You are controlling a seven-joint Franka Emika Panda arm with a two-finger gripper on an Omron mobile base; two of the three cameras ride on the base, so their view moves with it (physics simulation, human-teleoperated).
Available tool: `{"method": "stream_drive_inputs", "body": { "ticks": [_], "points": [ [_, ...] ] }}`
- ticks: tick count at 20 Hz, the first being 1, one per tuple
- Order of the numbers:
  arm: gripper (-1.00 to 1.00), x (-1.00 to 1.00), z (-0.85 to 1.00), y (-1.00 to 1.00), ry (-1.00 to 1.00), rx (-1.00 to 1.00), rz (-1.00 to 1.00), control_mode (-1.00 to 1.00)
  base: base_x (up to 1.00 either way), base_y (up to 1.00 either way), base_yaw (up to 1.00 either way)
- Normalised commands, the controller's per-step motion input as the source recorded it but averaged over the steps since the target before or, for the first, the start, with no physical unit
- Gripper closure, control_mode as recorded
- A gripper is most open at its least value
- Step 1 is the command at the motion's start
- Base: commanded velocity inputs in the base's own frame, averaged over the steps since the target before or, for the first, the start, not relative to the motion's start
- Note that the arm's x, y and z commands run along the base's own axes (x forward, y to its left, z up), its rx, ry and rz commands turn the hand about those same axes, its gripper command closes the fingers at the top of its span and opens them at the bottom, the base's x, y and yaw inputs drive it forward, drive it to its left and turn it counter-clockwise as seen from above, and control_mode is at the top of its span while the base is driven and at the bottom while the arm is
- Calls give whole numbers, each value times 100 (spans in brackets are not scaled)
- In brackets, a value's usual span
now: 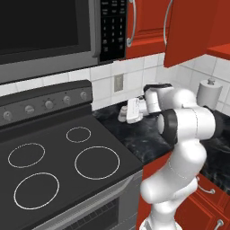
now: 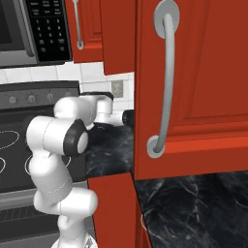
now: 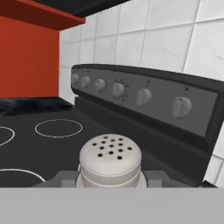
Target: Collect the turmeric, mayonnaise, and shaker from the cabinet and place them next to the stove.
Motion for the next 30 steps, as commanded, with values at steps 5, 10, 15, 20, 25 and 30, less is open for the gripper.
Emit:
{"method": "stream_drive_inputs", "body": {
  "ticks": [5,10,15,20,25,30],
  "points": [
    [100,33,-29,0,0,0,0,-100,0,0,0],
    [100,23,-40,0,1,0,0,-100,0,0,0],
    [100,14,-40,1,1,0,0,-100,0,0,0],
    [100,21,-29,5,2,0,0,-100,0,0,0],
    [100,23,-30,1,2,0,0,-100,0,0,0],
    [100,23,-31,4,1,0,0,-100,0,0,0]
  ]
}}
